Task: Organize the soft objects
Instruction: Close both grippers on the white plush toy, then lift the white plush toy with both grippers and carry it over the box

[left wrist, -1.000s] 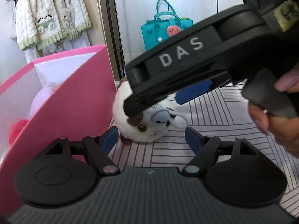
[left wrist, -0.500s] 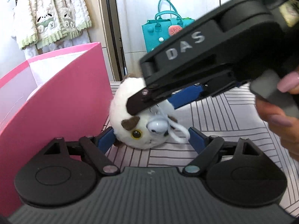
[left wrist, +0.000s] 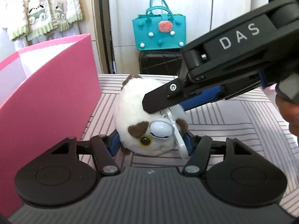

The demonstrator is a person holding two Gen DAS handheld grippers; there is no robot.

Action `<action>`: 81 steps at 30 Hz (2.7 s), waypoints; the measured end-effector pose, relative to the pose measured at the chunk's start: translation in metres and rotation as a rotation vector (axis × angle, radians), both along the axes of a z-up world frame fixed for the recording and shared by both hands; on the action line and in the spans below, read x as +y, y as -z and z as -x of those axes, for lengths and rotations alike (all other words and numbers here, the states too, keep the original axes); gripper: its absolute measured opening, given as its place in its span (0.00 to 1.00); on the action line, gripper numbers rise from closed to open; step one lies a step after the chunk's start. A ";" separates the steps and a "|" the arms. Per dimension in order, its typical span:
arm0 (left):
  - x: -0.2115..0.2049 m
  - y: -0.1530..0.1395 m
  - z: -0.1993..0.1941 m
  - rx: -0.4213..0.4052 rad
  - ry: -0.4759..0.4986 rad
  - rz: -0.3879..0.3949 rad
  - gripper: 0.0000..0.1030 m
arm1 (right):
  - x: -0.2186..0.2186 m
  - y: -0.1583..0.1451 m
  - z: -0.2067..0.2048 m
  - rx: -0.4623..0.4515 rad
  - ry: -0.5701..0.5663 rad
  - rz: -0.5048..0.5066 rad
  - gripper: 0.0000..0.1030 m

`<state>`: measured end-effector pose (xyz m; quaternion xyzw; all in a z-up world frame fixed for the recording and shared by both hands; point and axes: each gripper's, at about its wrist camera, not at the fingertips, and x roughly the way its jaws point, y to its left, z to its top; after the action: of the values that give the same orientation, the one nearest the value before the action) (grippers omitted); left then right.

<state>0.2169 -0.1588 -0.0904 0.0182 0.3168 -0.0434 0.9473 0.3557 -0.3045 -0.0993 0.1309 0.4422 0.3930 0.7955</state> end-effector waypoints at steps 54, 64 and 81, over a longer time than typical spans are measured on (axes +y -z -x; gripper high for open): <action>0.093 -0.121 0.129 0.196 0.632 0.142 0.57 | 0.046 -0.130 0.204 -0.322 -0.106 0.114 0.60; 0.140 -0.143 0.136 0.127 0.556 0.115 0.57 | 0.101 -0.144 0.189 -0.336 -0.208 0.102 0.61; 0.210 -0.117 0.081 0.104 0.340 0.074 0.59 | 0.199 -0.116 0.099 -0.267 -0.328 0.098 0.59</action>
<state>0.1363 0.0513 0.0263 0.0345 0.3558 -0.2155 0.9087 0.2562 -0.1058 0.0169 -0.0346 0.3667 0.5090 0.7779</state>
